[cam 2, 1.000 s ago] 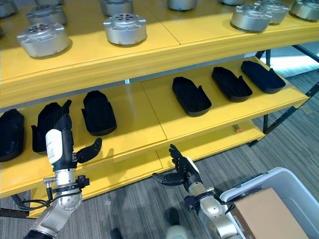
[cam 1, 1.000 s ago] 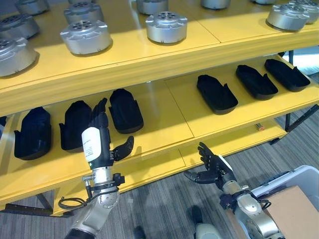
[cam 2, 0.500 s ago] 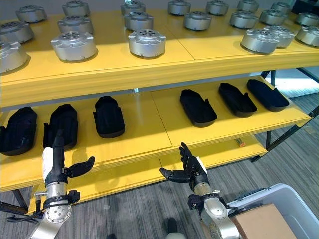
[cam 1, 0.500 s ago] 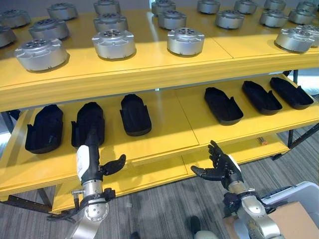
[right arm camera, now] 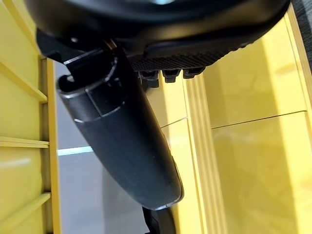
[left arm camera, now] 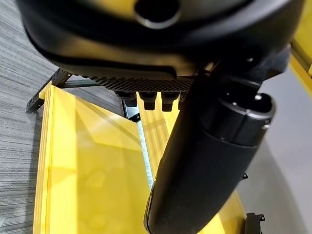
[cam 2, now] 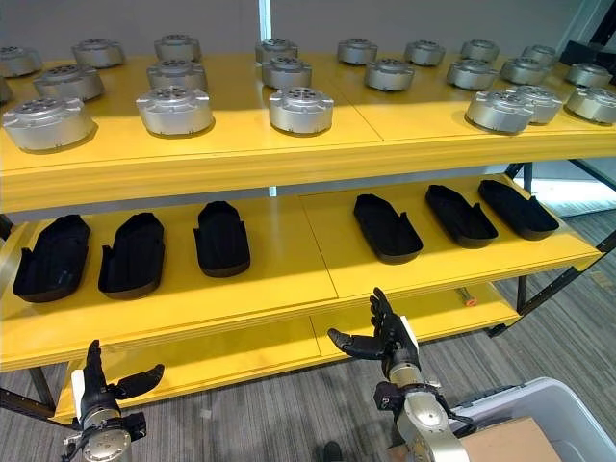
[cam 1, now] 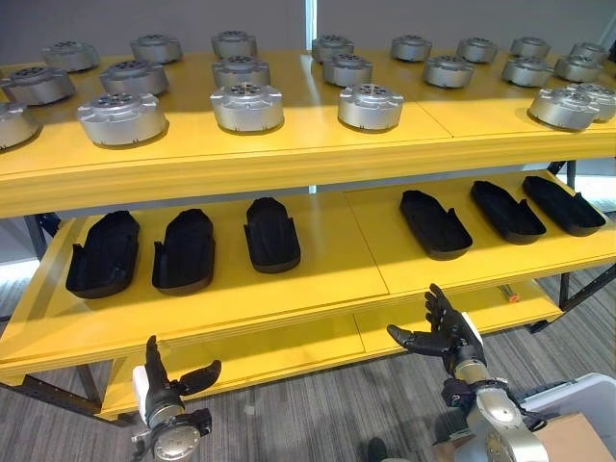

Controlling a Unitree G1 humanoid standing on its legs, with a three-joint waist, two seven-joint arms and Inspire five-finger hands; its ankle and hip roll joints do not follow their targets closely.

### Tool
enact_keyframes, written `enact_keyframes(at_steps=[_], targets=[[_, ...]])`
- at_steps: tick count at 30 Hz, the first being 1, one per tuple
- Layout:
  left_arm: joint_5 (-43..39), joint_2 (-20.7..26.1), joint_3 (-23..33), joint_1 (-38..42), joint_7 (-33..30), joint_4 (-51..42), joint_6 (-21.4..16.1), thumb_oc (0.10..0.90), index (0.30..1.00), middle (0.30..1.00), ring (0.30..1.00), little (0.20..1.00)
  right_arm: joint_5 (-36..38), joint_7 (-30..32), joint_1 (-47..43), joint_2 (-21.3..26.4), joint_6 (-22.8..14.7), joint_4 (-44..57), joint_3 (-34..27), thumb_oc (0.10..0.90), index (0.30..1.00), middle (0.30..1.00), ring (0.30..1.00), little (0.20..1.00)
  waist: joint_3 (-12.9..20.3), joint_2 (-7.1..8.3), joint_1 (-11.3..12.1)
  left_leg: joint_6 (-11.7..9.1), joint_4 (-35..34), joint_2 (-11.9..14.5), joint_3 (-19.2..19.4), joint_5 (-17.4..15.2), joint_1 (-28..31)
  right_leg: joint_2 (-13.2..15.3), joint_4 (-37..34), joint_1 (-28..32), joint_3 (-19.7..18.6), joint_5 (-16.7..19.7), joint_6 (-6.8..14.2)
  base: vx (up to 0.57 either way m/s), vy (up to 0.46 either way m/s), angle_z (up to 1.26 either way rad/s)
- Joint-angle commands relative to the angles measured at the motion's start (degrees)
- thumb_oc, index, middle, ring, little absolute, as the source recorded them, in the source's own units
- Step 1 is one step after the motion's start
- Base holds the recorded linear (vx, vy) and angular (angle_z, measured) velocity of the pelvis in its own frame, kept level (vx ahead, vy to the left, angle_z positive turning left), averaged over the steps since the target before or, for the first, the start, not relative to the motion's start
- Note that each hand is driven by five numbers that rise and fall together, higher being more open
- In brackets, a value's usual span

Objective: Move parts from the plastic box to the shelf.

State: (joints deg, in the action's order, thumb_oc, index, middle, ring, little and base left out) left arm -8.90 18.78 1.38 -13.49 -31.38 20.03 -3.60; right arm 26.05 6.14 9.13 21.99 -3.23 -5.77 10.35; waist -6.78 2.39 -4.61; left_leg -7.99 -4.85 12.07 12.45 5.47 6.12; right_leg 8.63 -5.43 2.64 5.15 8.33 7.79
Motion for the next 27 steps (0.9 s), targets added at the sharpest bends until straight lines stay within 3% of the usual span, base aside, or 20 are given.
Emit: enact_keyframes(at_steps=[1, 10, 15, 18, 22, 27], targets=[[-0.5, 3.2, 3.6, 7.2, -2.9, -2.2, -2.8, 0.9, 1.0, 1.0, 1.0, 1.0, 1.0, -1.1, -4.8, 0.6, -3.9, 5.0, -3.9, 0.9, 1.0, 1.0, 1.0, 1.0, -1.2, 0.56, -0.2, 0.1, -0.1, 2.2, 1.4, -3.7, 3.3, 2.7, 0.4, 3.6, 2.2, -4.6, 2.7, 0.0, 0.0, 0.0], [-2.5, 2.5, 4.5, 7.4, -2.7, -0.3, -3.7, 0.9, 1.0, 1.0, 1.0, 1.0, 1.2, -1.2, -4.8, 0.5, -3.9, 4.2, -3.9, 0.9, 1.0, 1.0, 1.0, 1.0, -1.2, 0.7, -0.3, 0.1, -0.1, 2.2, 1.4, -3.6, 3.3, 2.7, 0.4, 3.6, 2.3, -4.6, 2.7, 0.0, 0.0, 0.0], [-6.9, 2.0, 4.6, 6.6, 2.9, -1.5, -2.7, 0.9, 1.0, 1.0, 1.0, 1.0, 2.0, -2.4, -4.1, 0.4, -2.6, 3.8, -4.5, 0.9, 1.0, 1.0, 1.0, 1.0, -1.3, 0.61, 0.0, 0.0, -0.1, 2.3, 1.4, -3.6, 3.3, 2.9, 0.4, 3.5, 2.5, -4.6, 2.8, 0.0, 0.0, 0.0], [-12.9, 0.9, 4.2, 6.4, 7.3, 0.0, 0.3, 0.9, 1.0, 1.0, 1.0, 1.0, 1.8, -2.3, -4.2, 0.2, -2.5, 2.0, -4.3, 0.9, 1.0, 1.0, 1.0, 1.0, -1.3, 0.44, 0.0, 0.0, -0.1, 2.3, 1.6, -3.5, 3.2, 2.9, 0.4, 3.4, 2.8, -4.5, 2.9, 0.0, 0.0, 0.0], [-16.0, -0.7, 3.8, 5.7, 12.9, 3.3, -1.6, 0.9, 1.0, 1.0, 1.0, 1.0, 1.7, -3.1, -4.0, 0.0, -1.9, 0.6, -4.5, 0.9, 1.0, 1.0, 1.0, 1.0, -1.2, 0.22, -0.2, 0.1, -0.1, 2.4, 2.0, -3.4, 3.3, 3.0, 0.4, 3.2, 2.8, -4.3, 2.8, 0.0, 0.0, 0.0], [-16.9, -0.8, 2.4, 5.3, 15.2, 2.7, -0.5, 0.9, 1.0, 1.0, 1.0, 1.0, 1.9, -4.3, -3.9, 0.4, -2.4, 0.6, -4.9, 0.9, 1.0, 1.0, 1.0, 1.0, -1.4, -0.13, -0.4, 0.1, -0.1, 2.3, 2.1, -3.4, 3.2, 3.0, 0.4, 3.1, 2.9, -4.3, 2.8, 0.0, 0.0, 0.0]])
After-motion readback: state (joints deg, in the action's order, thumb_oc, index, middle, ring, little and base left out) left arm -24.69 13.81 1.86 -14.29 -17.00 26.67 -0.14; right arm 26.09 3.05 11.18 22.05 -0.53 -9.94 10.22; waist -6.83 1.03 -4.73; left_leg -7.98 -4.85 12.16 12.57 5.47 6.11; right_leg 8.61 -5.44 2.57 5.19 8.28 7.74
